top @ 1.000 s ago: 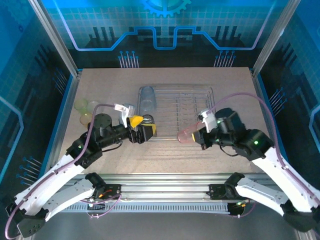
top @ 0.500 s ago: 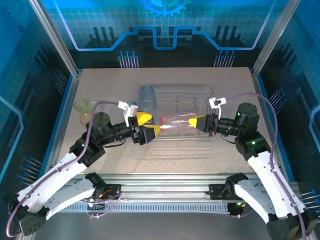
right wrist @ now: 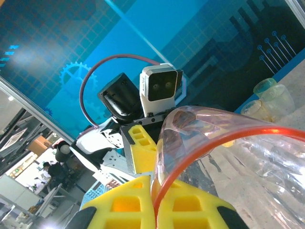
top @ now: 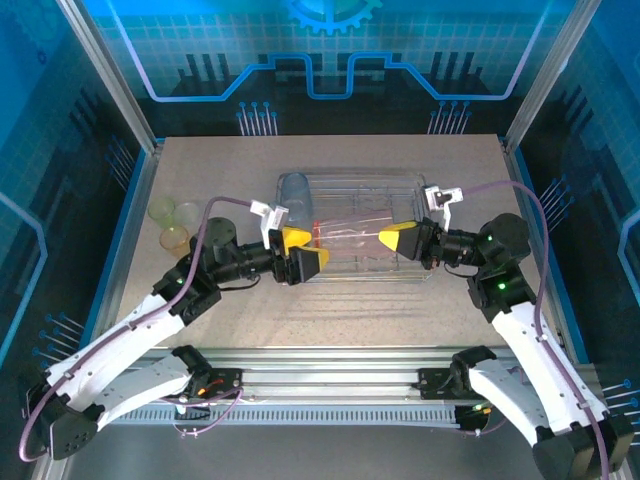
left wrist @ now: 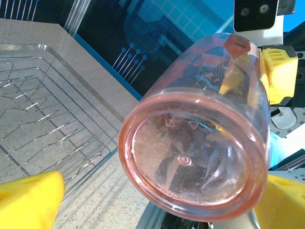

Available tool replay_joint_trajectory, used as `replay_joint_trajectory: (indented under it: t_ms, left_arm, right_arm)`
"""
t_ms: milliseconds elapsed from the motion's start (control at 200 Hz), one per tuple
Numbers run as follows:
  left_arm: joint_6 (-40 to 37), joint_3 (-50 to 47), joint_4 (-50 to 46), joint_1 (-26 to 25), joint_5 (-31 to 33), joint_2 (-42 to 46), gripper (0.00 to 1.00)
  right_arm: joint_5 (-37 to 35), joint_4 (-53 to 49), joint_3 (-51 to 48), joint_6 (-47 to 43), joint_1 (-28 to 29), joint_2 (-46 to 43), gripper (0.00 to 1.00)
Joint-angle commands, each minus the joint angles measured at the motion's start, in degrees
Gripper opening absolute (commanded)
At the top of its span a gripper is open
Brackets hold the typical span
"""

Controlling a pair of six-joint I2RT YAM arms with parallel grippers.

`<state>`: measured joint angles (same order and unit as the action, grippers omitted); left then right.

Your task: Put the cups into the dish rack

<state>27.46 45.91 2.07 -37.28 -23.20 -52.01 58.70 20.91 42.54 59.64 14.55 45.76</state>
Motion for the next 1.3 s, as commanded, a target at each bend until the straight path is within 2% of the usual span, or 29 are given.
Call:
replay_joint_trajectory:
  t_ms: [0,325,390,505,645,720,780,876,921,961,1046,1106,1296]
  left_arm:
    - [2.7,2.5,1.2,0.2,-1.1,-1.6,0.99]
    - [7.4,2.8,7.9,0.2,-6.9,-4.7,0.98]
    - [7.5,2.7,8.1,0.3,-7.1,-4.8,0.95]
    - [7.8,2.4,8.6,0.3,-6.9,-4.8,0.82]
    - [8.6,2.3,9.5,0.3,-6.5,-5.0,0.83]
    - [8.8,2.1,10.2,0.3,-6.8,-5.3,0.83]
    - [9.0,2.0,10.5,0.3,-7.2,-5.5,0.78]
    - [9.1,2.0,10.3,0.3,-7.7,-5.8,0.62]
    - [9.1,2.0,10.0,0.3,-7.8,-5.8,0.61]
    - [9.1,2.0,9.8,0.3,-7.8,-5.8,0.64]
    - [8.8,1.8,9.0,0.3,-7.3,-5.7,0.84]
    - [8.6,1.7,8.5,0.3,-7.3,-5.4,0.92]
    - [7.9,1.3,7.4,0.3,-7.3,-4.3,0.96]
  right_arm:
    - [1.7,8.2,-0.7,3.7,-0.5,-0.1,0.00]
    - [1.4,8.1,-1.9,3.8,1.0,0.5,0.00]
    - [1.6,6.9,-1.6,3.0,1.1,0.6,0.00]
    - [1.7,3.5,-1.1,1.0,1.5,0.6,0.00]
    - [1.6,1.1,-1.2,-0.3,2.1,1.0,0.00]
    - [1.3,-3.7,-0.4,-3.2,2.6,1.3,0.00]
    - [0.8,-7.2,0.2,-5.3,2.8,1.3,0.00]
    - [0.2,-8.5,0.5,-6.3,2.9,1.3,0.00]
    - [-0.1,-8.6,0.6,-6.3,2.9,1.3,0.00]
    - [-0.3,-8.6,0.9,-6.4,2.9,1.4,0.00]
    - [-0.8,-9.0,1.4,-6.8,2.8,1.2,0.00]
    - [-1.1,-9.7,1.9,-7.4,2.8,1.1,0.00]
    - [-2.0,-10.8,2.7,-8.3,2.4,0.8,0.00]
